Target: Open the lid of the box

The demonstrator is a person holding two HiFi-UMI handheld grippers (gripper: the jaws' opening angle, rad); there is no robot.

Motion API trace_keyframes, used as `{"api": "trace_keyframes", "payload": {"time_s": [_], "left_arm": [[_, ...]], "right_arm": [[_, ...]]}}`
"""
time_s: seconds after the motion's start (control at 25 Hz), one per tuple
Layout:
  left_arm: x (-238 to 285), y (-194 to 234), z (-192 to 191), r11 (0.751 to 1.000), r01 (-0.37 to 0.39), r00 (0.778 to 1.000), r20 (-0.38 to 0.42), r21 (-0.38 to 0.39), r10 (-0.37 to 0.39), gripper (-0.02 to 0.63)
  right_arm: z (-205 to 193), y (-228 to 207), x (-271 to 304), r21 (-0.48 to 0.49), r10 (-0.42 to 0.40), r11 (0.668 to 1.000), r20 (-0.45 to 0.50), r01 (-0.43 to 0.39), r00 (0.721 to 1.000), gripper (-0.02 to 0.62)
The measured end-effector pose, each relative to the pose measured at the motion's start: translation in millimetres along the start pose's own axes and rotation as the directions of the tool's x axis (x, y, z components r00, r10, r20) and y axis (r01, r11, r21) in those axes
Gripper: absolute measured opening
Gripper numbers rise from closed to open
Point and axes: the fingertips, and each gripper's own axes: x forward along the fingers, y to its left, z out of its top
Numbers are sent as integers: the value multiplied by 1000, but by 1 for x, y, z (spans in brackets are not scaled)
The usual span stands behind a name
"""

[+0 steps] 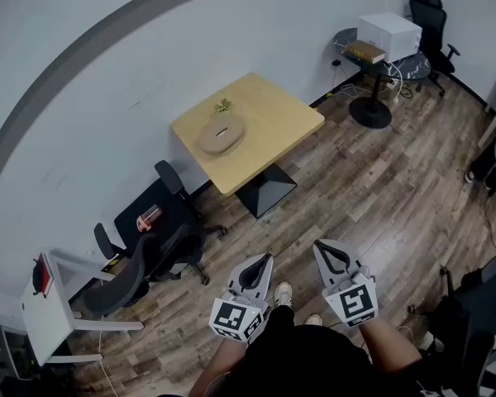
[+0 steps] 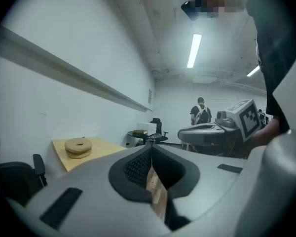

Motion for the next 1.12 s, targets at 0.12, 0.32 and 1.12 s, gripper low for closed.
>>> {"api": "trace_keyframes", "payload": {"time_s": [0.12,0.32,1.12], "left_arm": [[-4,-3,1,1000,11,1000,-9,-1,-11,20],[-2,5,-4,1000,6,1000,-17,-12,-6,20],[47,124,19,1000,22,1000,11,-18,-22,20]], "right_arm": [[-1,2,-1,46,-10,999,9,10,1000,20],[-1,1,9,23,14,1000,-6,-14,1000,20],[37,-24,141,9,2,1000,30,-3,1000,256]]}}
